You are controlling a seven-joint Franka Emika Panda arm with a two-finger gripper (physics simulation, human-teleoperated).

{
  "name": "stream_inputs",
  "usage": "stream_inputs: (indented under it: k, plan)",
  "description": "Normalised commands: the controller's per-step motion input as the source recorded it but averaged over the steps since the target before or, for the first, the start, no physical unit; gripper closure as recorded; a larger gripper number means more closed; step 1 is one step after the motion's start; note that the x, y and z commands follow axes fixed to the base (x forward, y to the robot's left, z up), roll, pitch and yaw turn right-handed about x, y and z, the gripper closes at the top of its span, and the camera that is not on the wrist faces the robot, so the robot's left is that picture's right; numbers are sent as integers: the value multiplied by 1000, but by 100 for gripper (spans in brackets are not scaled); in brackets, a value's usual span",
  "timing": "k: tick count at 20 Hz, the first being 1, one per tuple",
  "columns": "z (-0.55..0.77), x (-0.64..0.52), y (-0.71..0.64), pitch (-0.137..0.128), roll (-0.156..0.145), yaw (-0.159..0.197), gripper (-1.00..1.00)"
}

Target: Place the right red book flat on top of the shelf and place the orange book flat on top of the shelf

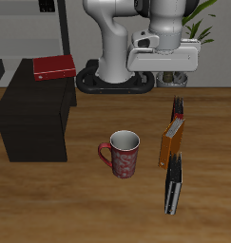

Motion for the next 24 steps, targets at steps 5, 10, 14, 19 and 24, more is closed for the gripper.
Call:
stream_inputs:
  k: [5, 10, 14, 19, 24]
  plan:
    - [-105, 221, 29, -15, 16, -43, -100]
    - [-319, 200, 151, -3, 46, -48, -100]
    - [-220, 218, 129, -15, 13, -13, -100]
    - [-210, 201, 61, -22, 19, -25, -100]
    - [-135, 56, 57, -21, 20, -37, -100]
